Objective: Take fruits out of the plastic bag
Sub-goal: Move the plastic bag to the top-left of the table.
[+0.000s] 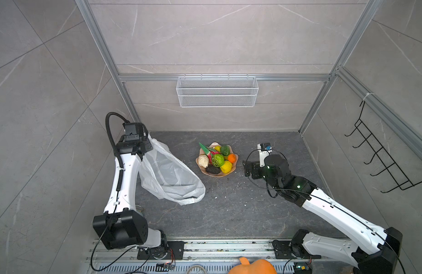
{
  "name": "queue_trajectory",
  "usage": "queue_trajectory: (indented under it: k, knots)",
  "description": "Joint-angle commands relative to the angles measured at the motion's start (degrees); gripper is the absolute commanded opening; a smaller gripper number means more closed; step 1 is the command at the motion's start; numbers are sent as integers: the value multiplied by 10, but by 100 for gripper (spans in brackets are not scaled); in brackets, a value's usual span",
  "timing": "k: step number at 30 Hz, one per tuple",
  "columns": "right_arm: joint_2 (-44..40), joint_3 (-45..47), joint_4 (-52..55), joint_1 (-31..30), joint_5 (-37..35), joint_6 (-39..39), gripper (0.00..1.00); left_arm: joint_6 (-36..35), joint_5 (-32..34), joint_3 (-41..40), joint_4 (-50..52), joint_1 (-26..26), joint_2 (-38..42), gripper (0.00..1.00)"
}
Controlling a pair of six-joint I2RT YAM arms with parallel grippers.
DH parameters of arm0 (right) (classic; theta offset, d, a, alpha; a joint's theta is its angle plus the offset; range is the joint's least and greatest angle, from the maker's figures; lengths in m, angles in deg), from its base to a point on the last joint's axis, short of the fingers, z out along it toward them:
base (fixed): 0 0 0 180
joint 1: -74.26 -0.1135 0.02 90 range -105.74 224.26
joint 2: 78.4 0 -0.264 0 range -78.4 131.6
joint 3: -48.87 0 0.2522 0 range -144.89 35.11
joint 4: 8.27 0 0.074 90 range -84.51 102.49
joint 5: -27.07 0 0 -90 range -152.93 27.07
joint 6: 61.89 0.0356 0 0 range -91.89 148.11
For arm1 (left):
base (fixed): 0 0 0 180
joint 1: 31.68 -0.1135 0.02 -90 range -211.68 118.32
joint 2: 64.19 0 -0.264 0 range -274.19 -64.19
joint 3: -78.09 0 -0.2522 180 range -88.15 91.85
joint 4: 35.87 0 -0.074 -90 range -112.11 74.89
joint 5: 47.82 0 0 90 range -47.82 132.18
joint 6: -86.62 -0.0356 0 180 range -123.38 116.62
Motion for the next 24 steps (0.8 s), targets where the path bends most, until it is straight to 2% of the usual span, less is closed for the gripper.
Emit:
queue_trajectory:
  k: [1,6,10,14,15,16,19,24]
  knots:
    - [-44,31,24,-4,-27,19,99,-23,-57,53,-38,-1,-42,1]
    - [-87,55,53,-4,-52,33,99,-44,-99,116,-40,-1,-118,3]
    - [-116,74,61,-4,-62,46,99,-31,-168,165,-37,2,-171,4]
    - [-130,84,73,-4,-63,57,99,-27,-180,208,-23,9,-211,7]
    - [-133,85,76,-4,-63,58,99,-27,-178,219,-15,9,-219,11]
    - [-136,88,77,-4,-63,60,99,-25,-172,232,-1,10,-227,18]
    - [-137,89,86,-4,-77,58,99,-15,-158,263,37,12,-230,49]
    - [-136,84,93,-4,-95,45,99,-4,-151,281,86,16,-180,77]
